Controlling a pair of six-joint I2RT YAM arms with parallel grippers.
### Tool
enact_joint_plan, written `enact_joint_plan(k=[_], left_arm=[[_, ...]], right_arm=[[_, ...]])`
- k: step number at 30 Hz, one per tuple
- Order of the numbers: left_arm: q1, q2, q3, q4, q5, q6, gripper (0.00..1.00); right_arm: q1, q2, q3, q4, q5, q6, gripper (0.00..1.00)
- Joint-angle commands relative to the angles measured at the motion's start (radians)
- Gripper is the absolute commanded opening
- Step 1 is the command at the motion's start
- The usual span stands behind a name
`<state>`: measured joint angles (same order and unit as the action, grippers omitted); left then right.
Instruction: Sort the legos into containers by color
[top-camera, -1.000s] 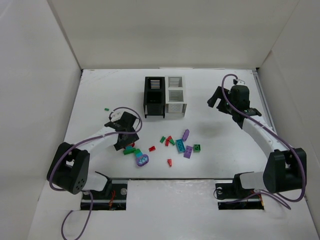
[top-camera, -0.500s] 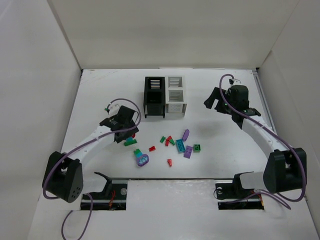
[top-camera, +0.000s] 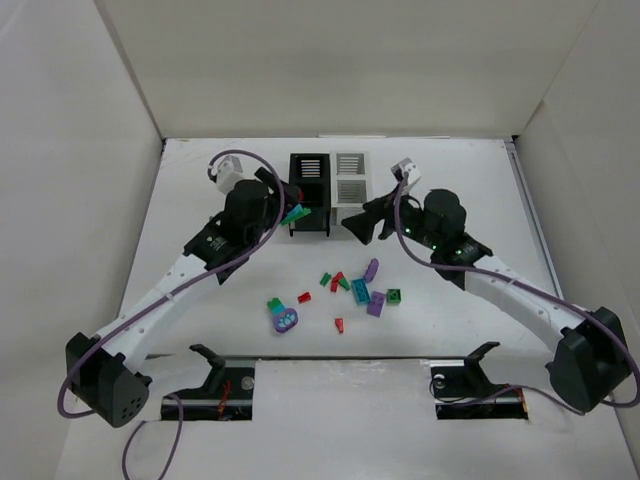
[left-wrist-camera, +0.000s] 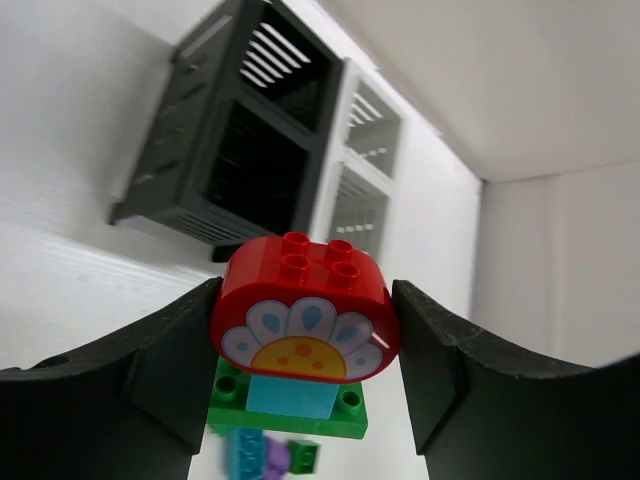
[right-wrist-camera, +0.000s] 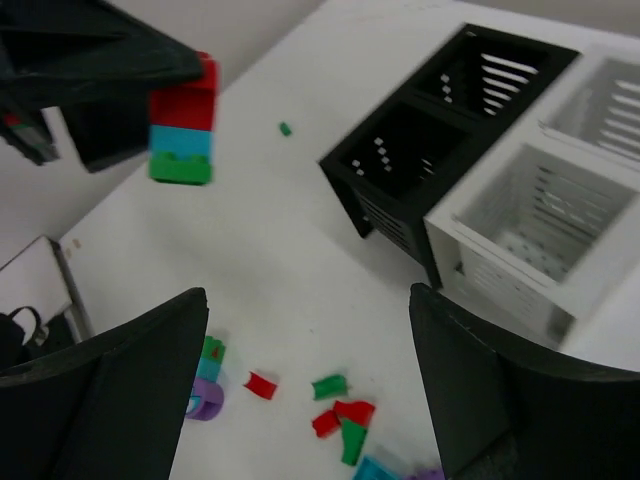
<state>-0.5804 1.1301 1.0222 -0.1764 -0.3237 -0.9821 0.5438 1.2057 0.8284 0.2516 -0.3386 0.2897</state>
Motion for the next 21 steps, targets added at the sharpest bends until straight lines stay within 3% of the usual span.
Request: enact_joint_plan(k=[1,7,21], left_arm=[[-0.059,-0.013,0.038,0.135,-0.060,-0.123,0.40],[-0.165,-0.120,-0.033,0.224,-0.133,-0.214,0.38],[-0.220,-0.196,-0.090,0.221,-0.137,-0.253,0.34]], right_arm=[[0.082,0.029,0.031,0.213,-0.014,-0.029,0.86],[0.183,0.051,0.021,0.345,0.024,-0.063,0.86],[0.265,0.051,0.060,0.387,0.013,-0.101,0.83]])
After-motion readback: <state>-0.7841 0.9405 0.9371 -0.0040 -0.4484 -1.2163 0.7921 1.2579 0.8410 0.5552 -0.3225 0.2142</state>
